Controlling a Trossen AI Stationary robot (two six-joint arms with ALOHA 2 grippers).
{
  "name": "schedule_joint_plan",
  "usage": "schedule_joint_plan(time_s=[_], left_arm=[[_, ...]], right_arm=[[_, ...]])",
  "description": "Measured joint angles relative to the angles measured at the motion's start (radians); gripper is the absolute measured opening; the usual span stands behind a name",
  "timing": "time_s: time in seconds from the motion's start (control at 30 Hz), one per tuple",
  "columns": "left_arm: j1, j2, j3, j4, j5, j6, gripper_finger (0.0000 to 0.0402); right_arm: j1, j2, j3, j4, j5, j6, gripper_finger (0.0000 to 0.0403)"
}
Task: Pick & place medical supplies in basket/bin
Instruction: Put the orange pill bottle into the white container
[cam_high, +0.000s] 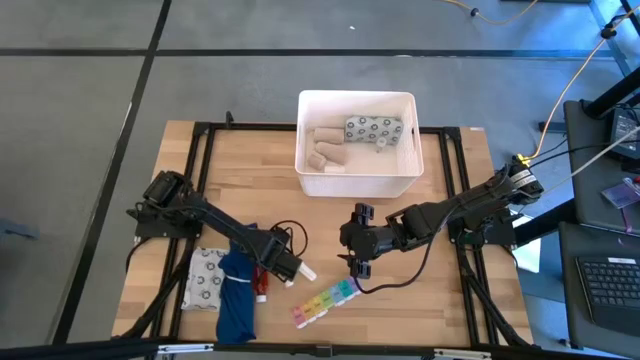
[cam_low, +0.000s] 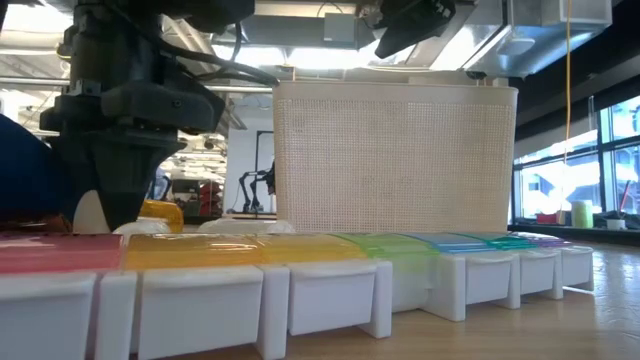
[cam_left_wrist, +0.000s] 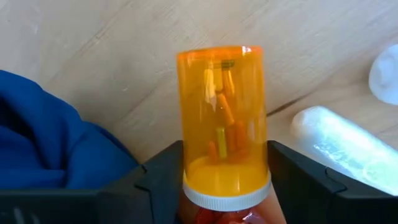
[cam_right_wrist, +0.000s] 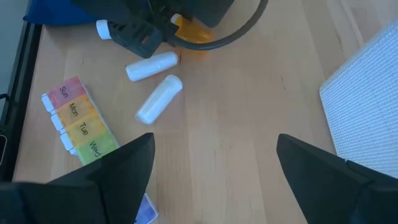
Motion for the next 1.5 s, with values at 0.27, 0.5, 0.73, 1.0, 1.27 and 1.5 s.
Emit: schedule_joint_plan(time_s=[0.27,0.5,0.73,1.0,1.27,1.5], left_arm=[[0.000,-0.006,0.015,-0.009,0.001,0.039,0.0201],[0.000,-0.092,0.094,-0.011,-0.095,0.124,0.0197],[-0.002,-0.251,0.188,-0.004,-0.427,0.276,0.0197],[-0.041,-0.466,0.204,0.108,-0.730,0.571,0.0196],[-0.064,-0.521,0.204,0.103,-0.766,0.941,0.0196],[-0.037,-0.483,0.203,0.105,-0.940,1.371,0.0196]], right_arm=[[0.000,0.000,0.000,0.000,0.000,-0.002,0.0339],[0.000,0.000,0.000,0.004,-0.002,0.013,0.0339],[-0.001,0.000,0.000,0.110,-0.003,0.029,0.0339],[-0.005,-0.019,0.000,0.310,0.004,-0.130,0.0339],[-0.100,-0.106,0.001,0.378,-0.044,-0.008,0.0339],[-0.188,-0.113,0.001,0.507,-0.102,0.158,0.0339]])
